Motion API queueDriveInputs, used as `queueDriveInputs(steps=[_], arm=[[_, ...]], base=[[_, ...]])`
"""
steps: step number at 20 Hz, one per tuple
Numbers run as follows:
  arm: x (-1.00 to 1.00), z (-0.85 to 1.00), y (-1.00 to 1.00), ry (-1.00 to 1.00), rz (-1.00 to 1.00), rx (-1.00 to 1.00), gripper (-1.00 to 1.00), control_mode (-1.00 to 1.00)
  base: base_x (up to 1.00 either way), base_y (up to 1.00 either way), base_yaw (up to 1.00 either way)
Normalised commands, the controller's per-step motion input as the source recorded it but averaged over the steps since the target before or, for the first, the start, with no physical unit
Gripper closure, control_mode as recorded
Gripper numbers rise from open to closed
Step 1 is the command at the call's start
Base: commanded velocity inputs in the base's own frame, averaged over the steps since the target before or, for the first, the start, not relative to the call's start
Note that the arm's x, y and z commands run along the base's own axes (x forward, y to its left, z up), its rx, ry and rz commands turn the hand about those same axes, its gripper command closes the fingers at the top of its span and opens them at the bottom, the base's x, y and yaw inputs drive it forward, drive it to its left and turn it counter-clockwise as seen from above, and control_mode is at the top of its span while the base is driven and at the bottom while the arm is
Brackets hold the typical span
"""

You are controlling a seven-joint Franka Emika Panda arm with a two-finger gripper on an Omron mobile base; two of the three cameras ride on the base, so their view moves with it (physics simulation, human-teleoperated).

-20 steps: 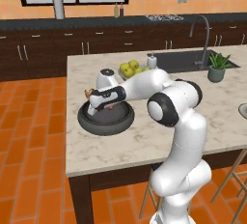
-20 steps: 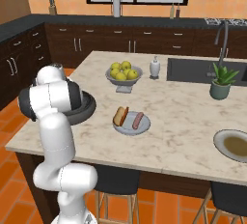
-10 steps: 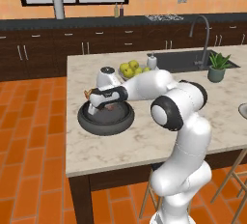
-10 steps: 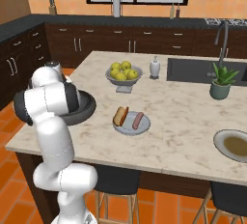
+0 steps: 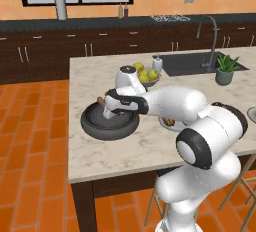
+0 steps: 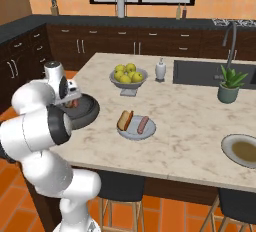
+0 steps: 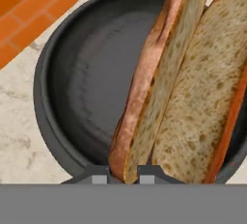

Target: Place one bun and one sausage from the bowl on each plate.

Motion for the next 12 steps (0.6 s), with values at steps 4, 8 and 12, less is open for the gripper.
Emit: queueDriveInputs(steps=[4,8,12], arm=[[-0.36,0.65,-0.27,0.01,-0.21,0.01,1.00,-1.00],[-0.49,0.64,-0.27,0.01,-0.17,0.02,1.00,-1.00],[-0.55,0.39,-0.22,0.03,-0.14,0.00,1.00,-1.00]], base=[[0.00,0.00,0.00],[0.00,0.00,0.00],[0.00,0.00,0.00]])
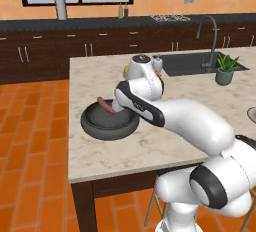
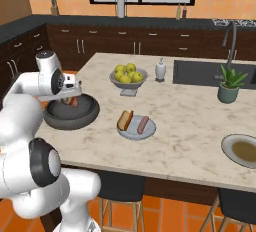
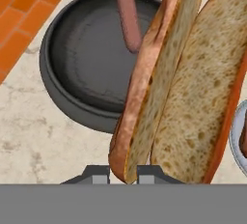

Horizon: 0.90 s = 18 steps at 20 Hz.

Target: Place one bun and one sausage from the bowl on each plate.

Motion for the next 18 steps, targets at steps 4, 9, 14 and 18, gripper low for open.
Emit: queueDriveInputs(steps=[4,9,14,18], arm=[[-0.50,0.15,-0.08,0.07,-0.08,0.00,1.00,-1.00],[-0.68,0.01,-0.39,0.04,-0.03,0.00,1.00,-1.00],[-0.71,0.00,-0.65,0.02,0.00,0.00,1.00,-1.00],[-0.03,0.00,-0.47,0.04,-0.01,0.00,1.00,-1.00]], base=[[0.00,0.00,0.00],[0.00,0.00,0.00],[0.00,0.00,0.00],[0.00,0.00,0.00]])
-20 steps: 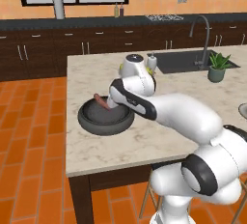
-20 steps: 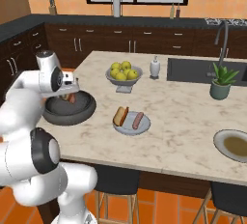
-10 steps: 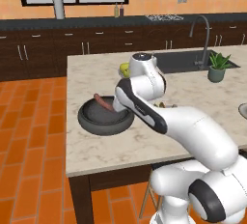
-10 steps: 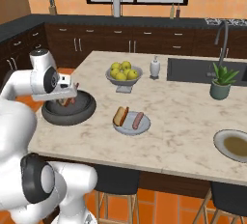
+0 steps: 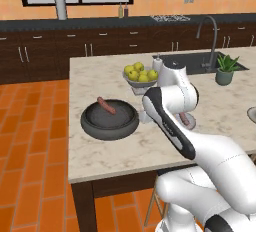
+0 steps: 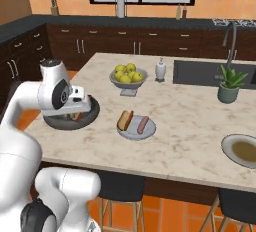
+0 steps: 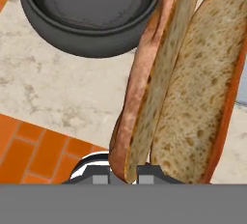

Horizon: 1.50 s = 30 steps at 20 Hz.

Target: Place one bun and one sausage from the bowl on each plate.

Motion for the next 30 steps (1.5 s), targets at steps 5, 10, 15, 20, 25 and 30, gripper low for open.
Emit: queueDriveInputs(steps=[5,10,15,20,25,30], arm=[[0.08,0.00,-0.17,0.03,0.00,0.00,1.00,-1.00],[0.00,0.00,0.00,0.00,0.00,0.00,1.00,1.00],[0.00,0.00,0.00,0.00,0.00,0.00,1.00,1.00],[0.00,0.00,0.00,0.00,0.00,0.00,1.00,1.00],[0.00,0.00,0.00,0.00,0.00,0.00,1.00,1.00],[0.00,0.00,0.00,0.00,0.00,0.00,1.00,1.00]], base=[[0.00,0.00,0.00],[-0.22,-0.68,0.00],[-0.11,-1.00,-0.03],[0.00,-1.00,-0.11],[0.00,-1.00,-0.09],[0.04,-0.82,-0.01]])
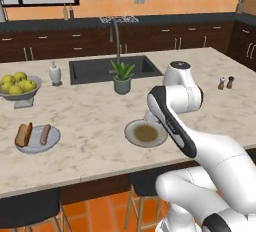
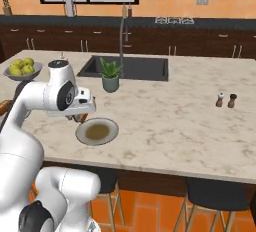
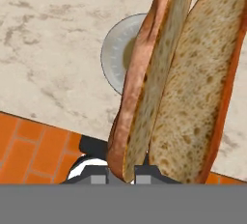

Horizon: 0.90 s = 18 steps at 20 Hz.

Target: Place one bun and one sausage from the bowl on each plate.

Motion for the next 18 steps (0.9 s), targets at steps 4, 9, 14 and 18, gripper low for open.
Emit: queueDriveInputs(steps=[4,9,14,18], arm=[[0.10,-0.10,0.00,0.00,0.02,0.00,1.00,-1.00],[0.64,-0.65,0.13,0.02,0.14,0.00,1.00,-1.00],[0.85,-0.75,0.47,0.15,0.10,-0.02,1.00,-1.00],[0.70,-0.69,0.40,0.13,0.12,0.00,1.00,-1.00]], base=[[0.19,-0.23,0.03],[0.00,0.00,0.00],[0.00,0.00,0.00],[0.00,0.00,0.00]])
